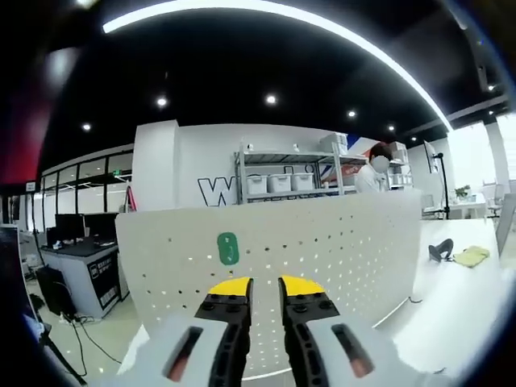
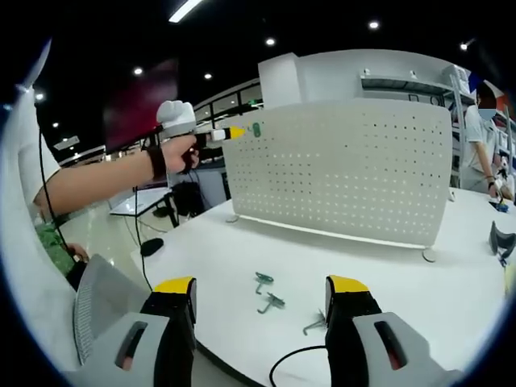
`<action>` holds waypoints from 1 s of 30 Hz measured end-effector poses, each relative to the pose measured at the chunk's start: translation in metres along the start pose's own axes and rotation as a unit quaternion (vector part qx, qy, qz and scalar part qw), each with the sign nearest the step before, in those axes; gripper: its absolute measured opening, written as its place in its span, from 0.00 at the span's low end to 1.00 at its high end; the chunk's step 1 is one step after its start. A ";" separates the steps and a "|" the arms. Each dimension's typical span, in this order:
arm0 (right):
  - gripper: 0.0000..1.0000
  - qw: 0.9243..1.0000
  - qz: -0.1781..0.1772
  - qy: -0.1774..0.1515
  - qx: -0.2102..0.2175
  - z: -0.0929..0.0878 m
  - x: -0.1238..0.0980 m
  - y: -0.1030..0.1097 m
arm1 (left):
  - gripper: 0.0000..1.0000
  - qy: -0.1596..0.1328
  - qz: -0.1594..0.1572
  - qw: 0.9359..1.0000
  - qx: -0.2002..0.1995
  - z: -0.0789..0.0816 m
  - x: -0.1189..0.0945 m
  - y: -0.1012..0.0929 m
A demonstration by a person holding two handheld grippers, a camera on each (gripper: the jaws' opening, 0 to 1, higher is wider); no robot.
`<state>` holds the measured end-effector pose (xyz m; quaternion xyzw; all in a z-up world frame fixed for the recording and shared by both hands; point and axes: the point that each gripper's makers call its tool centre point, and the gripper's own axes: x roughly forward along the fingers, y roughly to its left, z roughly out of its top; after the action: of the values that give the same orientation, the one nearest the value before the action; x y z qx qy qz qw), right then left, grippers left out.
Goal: Insert the hook assembly into the mounting plate slot until the hook locks in place.
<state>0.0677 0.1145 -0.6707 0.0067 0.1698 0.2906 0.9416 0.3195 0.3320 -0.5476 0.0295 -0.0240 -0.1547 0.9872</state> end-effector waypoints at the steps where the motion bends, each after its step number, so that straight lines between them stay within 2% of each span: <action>1: 0.66 1.000 0.001 -0.001 0.000 0.000 0.000 0.000 | 0.15 0.003 -0.008 1.000 0.001 -0.004 -0.003 -0.006; 14: 0.66 1.000 0.014 -0.013 0.004 0.002 0.002 -0.004 | 0.19 0.048 -0.081 0.996 0.001 -0.042 -0.022 -0.056; 22: 0.65 1.000 0.020 -0.015 0.015 -0.001 0.003 -0.009 | 0.23 0.084 -0.137 0.987 0.007 -0.069 -0.036 -0.079; 29: 0.65 0.999 0.026 -0.013 0.015 -0.001 0.007 -0.011 | 0.25 0.116 -0.181 0.977 0.020 -0.088 -0.043 -0.091; 30: 0.65 0.999 0.027 -0.014 0.015 0.000 0.007 -0.011 | 0.25 0.124 -0.192 0.973 0.026 -0.093 -0.044 -0.094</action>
<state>0.0796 0.1090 -0.6747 0.0296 0.1608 0.3132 0.9355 0.2541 0.2606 -0.6479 0.0778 0.1007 -0.3357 0.9333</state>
